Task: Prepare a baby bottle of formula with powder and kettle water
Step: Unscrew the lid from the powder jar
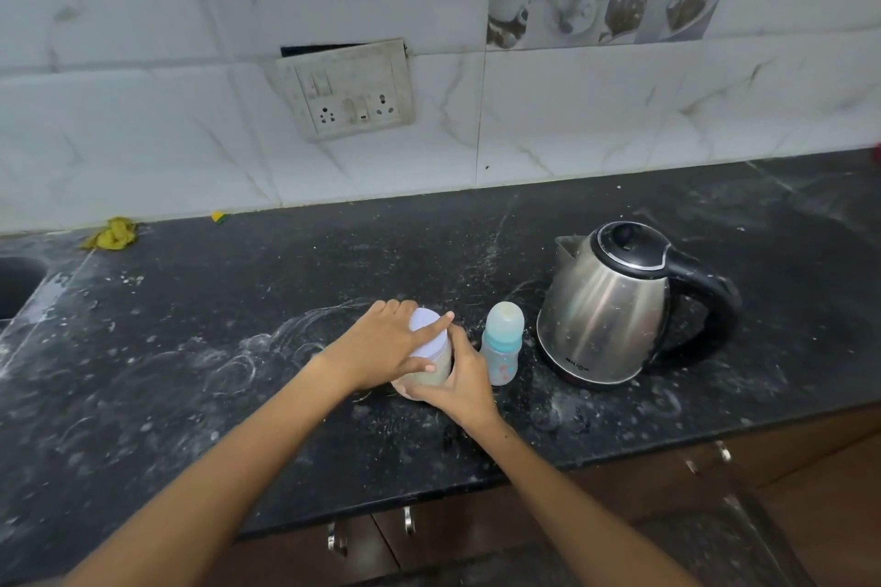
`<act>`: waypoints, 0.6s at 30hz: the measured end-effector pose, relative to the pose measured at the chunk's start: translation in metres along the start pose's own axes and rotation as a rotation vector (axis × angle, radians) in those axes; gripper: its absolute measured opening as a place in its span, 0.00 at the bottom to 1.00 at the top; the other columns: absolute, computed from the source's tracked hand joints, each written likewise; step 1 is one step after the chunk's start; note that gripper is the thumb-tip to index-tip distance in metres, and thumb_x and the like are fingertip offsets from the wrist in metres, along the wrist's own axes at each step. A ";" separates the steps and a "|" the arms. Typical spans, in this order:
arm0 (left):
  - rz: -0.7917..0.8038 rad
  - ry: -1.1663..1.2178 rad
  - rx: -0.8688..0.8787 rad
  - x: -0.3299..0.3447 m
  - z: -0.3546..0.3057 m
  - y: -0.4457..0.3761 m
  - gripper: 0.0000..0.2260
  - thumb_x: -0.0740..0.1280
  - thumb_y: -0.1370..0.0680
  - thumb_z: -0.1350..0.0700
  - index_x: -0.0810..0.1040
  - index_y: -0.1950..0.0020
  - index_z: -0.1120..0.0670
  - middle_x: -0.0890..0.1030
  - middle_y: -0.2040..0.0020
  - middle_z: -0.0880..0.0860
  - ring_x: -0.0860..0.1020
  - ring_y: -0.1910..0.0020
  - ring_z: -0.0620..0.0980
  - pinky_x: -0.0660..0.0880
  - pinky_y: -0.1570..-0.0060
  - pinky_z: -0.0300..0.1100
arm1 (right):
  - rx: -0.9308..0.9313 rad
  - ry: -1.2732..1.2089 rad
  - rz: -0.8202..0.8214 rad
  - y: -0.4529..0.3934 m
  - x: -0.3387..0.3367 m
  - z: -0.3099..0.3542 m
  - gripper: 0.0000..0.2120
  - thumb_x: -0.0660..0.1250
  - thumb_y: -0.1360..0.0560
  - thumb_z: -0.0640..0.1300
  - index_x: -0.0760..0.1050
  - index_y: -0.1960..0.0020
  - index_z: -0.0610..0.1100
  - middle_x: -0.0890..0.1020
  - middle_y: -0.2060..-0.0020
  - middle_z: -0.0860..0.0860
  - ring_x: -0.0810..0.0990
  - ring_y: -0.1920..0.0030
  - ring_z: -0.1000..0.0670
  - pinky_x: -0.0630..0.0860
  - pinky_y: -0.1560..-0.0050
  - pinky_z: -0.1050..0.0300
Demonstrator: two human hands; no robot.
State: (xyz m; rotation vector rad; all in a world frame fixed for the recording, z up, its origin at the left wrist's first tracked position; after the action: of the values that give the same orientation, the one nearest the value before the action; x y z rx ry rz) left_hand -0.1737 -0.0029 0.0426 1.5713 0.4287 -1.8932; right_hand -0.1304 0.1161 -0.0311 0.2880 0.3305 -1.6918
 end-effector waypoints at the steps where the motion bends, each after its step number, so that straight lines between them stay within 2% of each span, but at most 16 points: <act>1: 0.004 -0.007 -0.006 -0.001 0.000 0.000 0.30 0.46 0.21 0.37 0.48 0.21 0.47 0.69 0.37 0.62 0.70 0.43 0.58 0.66 0.40 0.50 | 0.002 -0.004 -0.003 0.000 -0.001 0.000 0.38 0.82 0.44 0.52 0.70 0.38 0.47 0.80 0.51 0.60 0.79 0.49 0.65 0.74 0.53 0.71; 3: -0.103 -0.074 -0.010 -0.002 -0.006 0.001 0.29 0.46 0.21 0.39 0.59 0.23 0.49 0.74 0.44 0.62 0.74 0.51 0.58 0.71 0.47 0.50 | 0.006 -0.015 -0.002 0.000 -0.001 -0.002 0.37 0.81 0.44 0.51 0.71 0.39 0.48 0.81 0.52 0.59 0.79 0.50 0.64 0.74 0.54 0.70; 5: -0.190 -0.116 -0.051 0.002 -0.013 0.002 0.28 0.48 0.23 0.40 0.73 0.31 0.51 0.78 0.55 0.59 0.74 0.62 0.54 0.74 0.59 0.47 | 0.002 -0.012 0.004 -0.001 0.000 -0.003 0.37 0.82 0.44 0.49 0.71 0.39 0.47 0.81 0.52 0.59 0.79 0.50 0.65 0.73 0.54 0.71; 8: -0.262 -0.112 -0.116 0.001 -0.022 -0.001 0.26 0.49 0.24 0.43 0.78 0.36 0.52 0.79 0.59 0.59 0.74 0.65 0.53 0.73 0.64 0.46 | -0.014 0.005 0.018 -0.002 0.000 -0.001 0.40 0.83 0.43 0.46 0.69 0.35 0.46 0.78 0.50 0.62 0.77 0.51 0.69 0.71 0.53 0.76; 10: -0.214 -0.101 -0.208 -0.004 -0.028 -0.001 0.25 0.49 0.21 0.45 0.73 0.31 0.52 0.78 0.53 0.61 0.74 0.59 0.56 0.72 0.57 0.47 | -0.029 0.017 0.023 -0.002 -0.001 0.001 0.43 0.83 0.43 0.47 0.68 0.33 0.45 0.78 0.46 0.59 0.77 0.48 0.64 0.70 0.51 0.75; 13: -0.080 0.009 -0.323 -0.004 -0.034 -0.002 0.26 0.48 0.17 0.45 0.53 0.22 0.54 0.70 0.40 0.63 0.70 0.44 0.60 0.66 0.43 0.51 | -0.037 0.025 0.025 0.000 0.001 0.001 0.45 0.82 0.44 0.52 0.68 0.32 0.45 0.79 0.43 0.57 0.79 0.45 0.58 0.72 0.50 0.71; 16: -0.034 0.026 -0.423 -0.007 -0.032 -0.007 0.32 0.49 0.20 0.37 0.51 0.22 0.56 0.71 0.39 0.63 0.71 0.42 0.59 0.66 0.43 0.49 | -0.021 0.009 0.004 0.004 0.002 0.002 0.46 0.80 0.46 0.57 0.68 0.32 0.48 0.79 0.44 0.61 0.79 0.45 0.60 0.75 0.48 0.67; 18: 0.009 0.017 -0.443 -0.015 -0.023 -0.007 0.38 0.50 0.23 0.31 0.56 0.23 0.58 0.75 0.42 0.62 0.74 0.44 0.58 0.67 0.47 0.47 | -0.004 -0.005 -0.005 0.005 0.002 0.000 0.44 0.81 0.46 0.56 0.68 0.34 0.51 0.80 0.45 0.61 0.79 0.45 0.61 0.76 0.47 0.64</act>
State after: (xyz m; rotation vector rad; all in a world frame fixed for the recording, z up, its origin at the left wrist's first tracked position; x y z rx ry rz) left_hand -0.1593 0.0199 0.0504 1.2894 0.7857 -1.6359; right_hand -0.1259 0.1134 -0.0322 0.2805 0.3308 -1.6965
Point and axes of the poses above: each hand's wrist, its own y-axis away from the middle knuckle, its own x-axis out of the palm, z = x × y, the point moved 4 cm from there along -y, towards the middle knuckle
